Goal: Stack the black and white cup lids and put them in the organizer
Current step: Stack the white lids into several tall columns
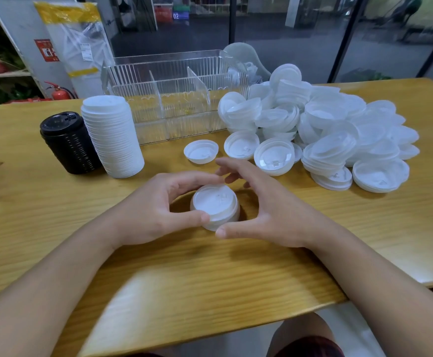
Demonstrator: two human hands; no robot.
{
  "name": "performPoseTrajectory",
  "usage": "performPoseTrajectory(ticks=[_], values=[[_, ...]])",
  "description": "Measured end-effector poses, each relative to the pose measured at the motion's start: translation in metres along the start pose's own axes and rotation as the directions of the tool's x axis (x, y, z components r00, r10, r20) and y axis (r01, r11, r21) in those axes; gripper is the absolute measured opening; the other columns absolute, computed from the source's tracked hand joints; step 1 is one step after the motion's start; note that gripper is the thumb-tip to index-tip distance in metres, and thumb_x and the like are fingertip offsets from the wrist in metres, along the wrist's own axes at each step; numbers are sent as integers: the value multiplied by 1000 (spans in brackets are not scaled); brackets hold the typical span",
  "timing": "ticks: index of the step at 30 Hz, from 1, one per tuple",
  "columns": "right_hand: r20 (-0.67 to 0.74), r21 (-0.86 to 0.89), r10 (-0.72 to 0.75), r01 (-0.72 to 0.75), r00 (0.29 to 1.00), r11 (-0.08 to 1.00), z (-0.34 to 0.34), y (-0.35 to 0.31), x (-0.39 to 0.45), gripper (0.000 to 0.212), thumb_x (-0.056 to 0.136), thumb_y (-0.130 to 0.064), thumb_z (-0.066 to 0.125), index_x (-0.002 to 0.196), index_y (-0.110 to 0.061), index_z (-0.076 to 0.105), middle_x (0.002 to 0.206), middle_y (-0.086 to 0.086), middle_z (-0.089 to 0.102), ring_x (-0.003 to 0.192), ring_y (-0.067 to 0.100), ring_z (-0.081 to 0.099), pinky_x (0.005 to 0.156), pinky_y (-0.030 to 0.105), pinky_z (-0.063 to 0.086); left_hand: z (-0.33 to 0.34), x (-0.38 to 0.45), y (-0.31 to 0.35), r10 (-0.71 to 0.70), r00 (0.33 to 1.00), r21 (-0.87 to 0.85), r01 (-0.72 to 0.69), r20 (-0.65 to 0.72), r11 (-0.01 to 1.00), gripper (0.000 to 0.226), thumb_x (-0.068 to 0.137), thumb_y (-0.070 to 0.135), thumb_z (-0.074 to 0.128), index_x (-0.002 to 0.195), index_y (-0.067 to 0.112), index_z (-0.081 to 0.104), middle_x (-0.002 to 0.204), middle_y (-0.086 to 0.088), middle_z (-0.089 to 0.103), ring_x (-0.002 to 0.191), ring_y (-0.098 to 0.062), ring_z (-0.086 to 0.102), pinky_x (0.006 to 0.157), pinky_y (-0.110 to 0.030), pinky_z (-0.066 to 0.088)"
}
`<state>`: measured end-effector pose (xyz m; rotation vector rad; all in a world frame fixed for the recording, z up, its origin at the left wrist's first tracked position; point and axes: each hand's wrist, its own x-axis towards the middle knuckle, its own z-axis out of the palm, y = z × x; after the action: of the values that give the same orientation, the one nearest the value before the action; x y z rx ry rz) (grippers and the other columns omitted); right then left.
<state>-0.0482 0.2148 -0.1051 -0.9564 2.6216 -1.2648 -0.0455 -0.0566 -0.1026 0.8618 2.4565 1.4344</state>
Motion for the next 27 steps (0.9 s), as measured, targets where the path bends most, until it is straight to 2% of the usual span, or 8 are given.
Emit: performPoseTrajectory(ticks=[3, 8, 10, 13, 16, 19, 23, 27], values=[[-13, -23, 13, -13, 1000, 1000, 0, 0, 0, 100, 82, -53, 91, 164, -37, 37, 150, -22, 52, 142, 0, 49, 115, 24, 42, 3, -1, 1, 3, 1000, 0, -3, 7, 1000, 61, 98, 10, 81, 155, 21, 59, 157, 15, 62, 152, -8, 51, 130, -38, 37], [-83, -13, 56, -57, 995, 998, 0, 1, 3, 89, 87, -43, 90, 161, -36, 42, 145, -22, 62, 133, -6, 57, 114, 22, 46, 9, 1, 4, 10, 999, 51, -12, 36, 999, 79, 103, 5, 74, 169, 27, 37, 170, 17, 47, 159, -8, 41, 131, -44, 35], [-100, -7, 60, -61, 993, 998, 0, 4, 3, 87, 87, -40, 91, 160, -37, 43, 141, -20, 66, 133, -6, 58, 115, 23, 45, 11, 1, 3, -1, 1000, 55, -1, 29, 998, 94, 98, 8, 81, 172, 35, 29, 172, 19, 41, 160, -6, 38, 131, -41, 34], [-101, -22, 62, -65, 993, 998, 1, 4, 3, 84, 87, -41, 90, 159, -35, 47, 131, -23, 71, 130, -8, 59, 112, 15, 42, 12, 0, 1, -41, 999, 110, 44, -33, 993, 117, 86, 20, 96, 170, 52, 20, 171, 23, 33, 158, -2, 37, 129, -40, 39], [-109, -63, 33, -40, 993, 997, 2, 6, 3, 76, 87, -46, 90, 153, -31, 55, 127, -21, 72, 128, -4, 62, 110, 23, 48, 18, 2, 3, -65, 995, 193, 77, -71, 978, 126, 81, 35, 99, 167, 63, 11, 163, 23, 41, 150, 4, 45, 128, -35, 40], [-134, -93, 1, -13, 991, 996, 2, 6, 3, 71, 85, -49, 90, 147, -30, 60, 123, -20, 73, 125, 0, 65, 107, 32, 52, 22, 3, 5, -68, 994, 216, 86, -88, 973, 129, 81, 40, 98, 165, 68, 3, 158, 23, 48, 146, 5, 49, 127, -35, 39], [-157, -138, -37, 15, 987, 990, 2, 6, 3, 65, 85, -49, 90, 140, -28, 65, 118, -21, 74, 120, 1, 67, 102, 35, 54, 22, 2, 8, -41, 992, 255, 71, -121, 964, 130, 81, 43, 97, 164, 70, 0, 157, 21, 51, 145, 2, 52, 126, -37, 42], [-169, -161, -33, 5, 985, 987, 1, 8, 3, 63, 85, -49, 90, 139, -27, 67, 122, -22, 74, 121, -5, 66, 104, 32, 54, 21, 2, 9, -30, 991, 296, 68, -132, 953, 130, 80, 49, 96, 164, 70, -1, 156, 22, 52, 141, 3, 54, 124, -36, 43]])
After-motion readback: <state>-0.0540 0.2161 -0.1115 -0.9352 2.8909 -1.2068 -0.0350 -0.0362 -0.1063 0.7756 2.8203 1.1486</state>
